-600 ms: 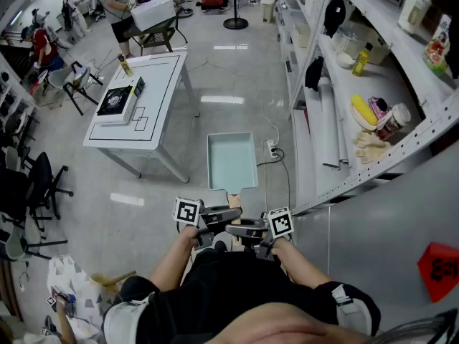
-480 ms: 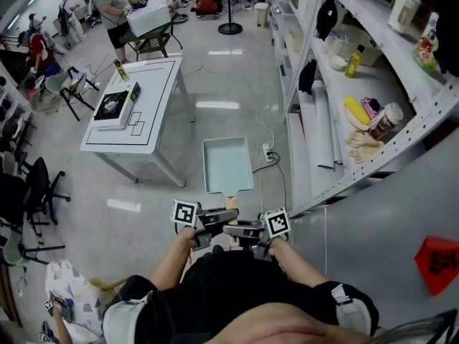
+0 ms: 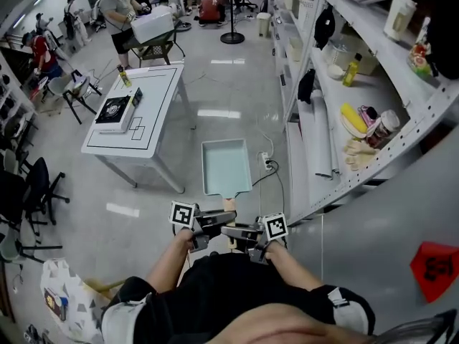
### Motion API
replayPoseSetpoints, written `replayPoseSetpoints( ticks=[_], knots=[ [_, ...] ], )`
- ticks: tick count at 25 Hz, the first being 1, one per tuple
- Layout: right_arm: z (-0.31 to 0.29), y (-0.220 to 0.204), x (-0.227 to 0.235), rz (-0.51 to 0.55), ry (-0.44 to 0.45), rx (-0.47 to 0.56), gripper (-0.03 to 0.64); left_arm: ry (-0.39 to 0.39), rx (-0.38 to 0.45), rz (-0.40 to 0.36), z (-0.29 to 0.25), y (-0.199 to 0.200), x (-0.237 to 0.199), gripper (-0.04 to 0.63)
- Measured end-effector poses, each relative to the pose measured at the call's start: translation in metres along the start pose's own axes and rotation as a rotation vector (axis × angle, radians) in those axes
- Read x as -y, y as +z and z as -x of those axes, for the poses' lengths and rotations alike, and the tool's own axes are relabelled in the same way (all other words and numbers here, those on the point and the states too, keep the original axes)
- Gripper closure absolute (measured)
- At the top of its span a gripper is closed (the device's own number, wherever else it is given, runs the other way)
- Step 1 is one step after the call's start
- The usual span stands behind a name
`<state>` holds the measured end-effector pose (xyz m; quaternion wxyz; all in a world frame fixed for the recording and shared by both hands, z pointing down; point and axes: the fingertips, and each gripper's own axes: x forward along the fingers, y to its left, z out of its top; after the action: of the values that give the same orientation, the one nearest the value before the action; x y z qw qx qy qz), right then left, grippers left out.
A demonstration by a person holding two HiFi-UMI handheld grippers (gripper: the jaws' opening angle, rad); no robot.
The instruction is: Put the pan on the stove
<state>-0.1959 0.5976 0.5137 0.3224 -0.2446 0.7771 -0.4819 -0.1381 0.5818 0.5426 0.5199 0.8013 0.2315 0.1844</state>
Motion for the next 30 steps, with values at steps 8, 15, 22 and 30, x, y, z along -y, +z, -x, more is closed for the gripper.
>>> replayPoseSetpoints(
  ticks=[8,15,22,30],
  knots=[
    [0.028,-0.012,-0.003,-0.04,0.019,-0.033,0.457,0.022,0.016,-0.022,-0.024,-0.015,0.004,0.393],
    [0.03,-0.02,-0.011,-0.044,0.052,-0.041,0.457,0.048,0.021,-0.036,-0.023,-0.024,0.01,0.393],
    [0.029,-0.004,-0.001,-0.052,0.049,-0.049,0.457,0.047,0.039,-0.043,-0.025,-0.007,0.002,0.393],
    [0.027,0.046,0.018,-0.039,0.025,-0.031,0.459,-0.019,0.028,-0.052,-0.039,0.042,-0.008,0.391]
  ],
)
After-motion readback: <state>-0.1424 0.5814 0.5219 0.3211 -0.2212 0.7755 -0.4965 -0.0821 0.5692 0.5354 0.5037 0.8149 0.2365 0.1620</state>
